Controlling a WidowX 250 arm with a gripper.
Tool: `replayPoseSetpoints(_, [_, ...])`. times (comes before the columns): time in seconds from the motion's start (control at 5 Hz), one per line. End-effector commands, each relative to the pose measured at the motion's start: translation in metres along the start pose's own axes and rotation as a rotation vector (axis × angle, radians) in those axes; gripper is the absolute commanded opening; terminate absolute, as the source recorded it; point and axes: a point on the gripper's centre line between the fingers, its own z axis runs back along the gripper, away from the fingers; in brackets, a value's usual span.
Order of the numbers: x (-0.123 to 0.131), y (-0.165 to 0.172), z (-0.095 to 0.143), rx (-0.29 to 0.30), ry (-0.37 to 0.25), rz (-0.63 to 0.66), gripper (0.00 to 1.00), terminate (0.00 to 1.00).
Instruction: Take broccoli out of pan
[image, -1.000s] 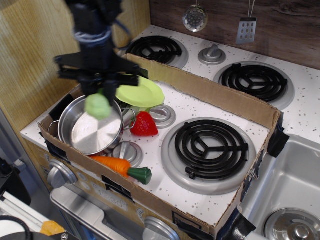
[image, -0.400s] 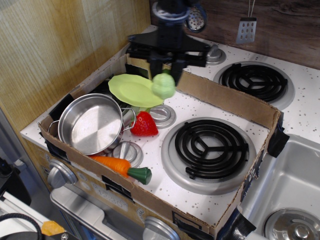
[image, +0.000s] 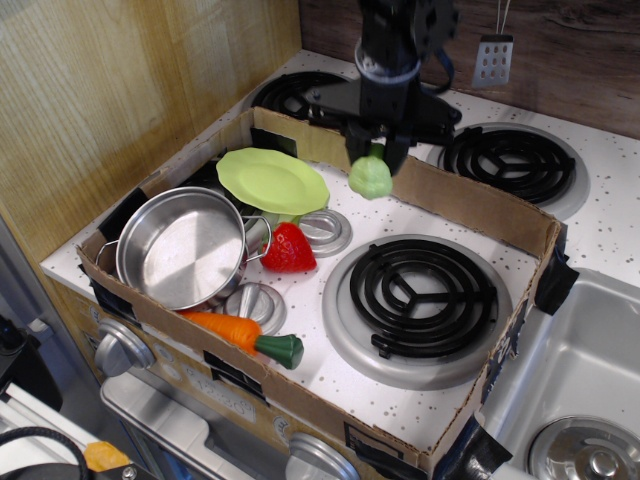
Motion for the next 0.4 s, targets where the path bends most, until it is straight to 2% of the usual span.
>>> replayPoseSetpoints(0.0, [0.0203,0.0186,-0.0134,-0.021,-0.161,-0.086,0.0,0.0])
replayPoseSetpoints(0.2, [0.0289,0.0244,-0.0229,-0.017,-0.247,-0.116,0.0,0.0])
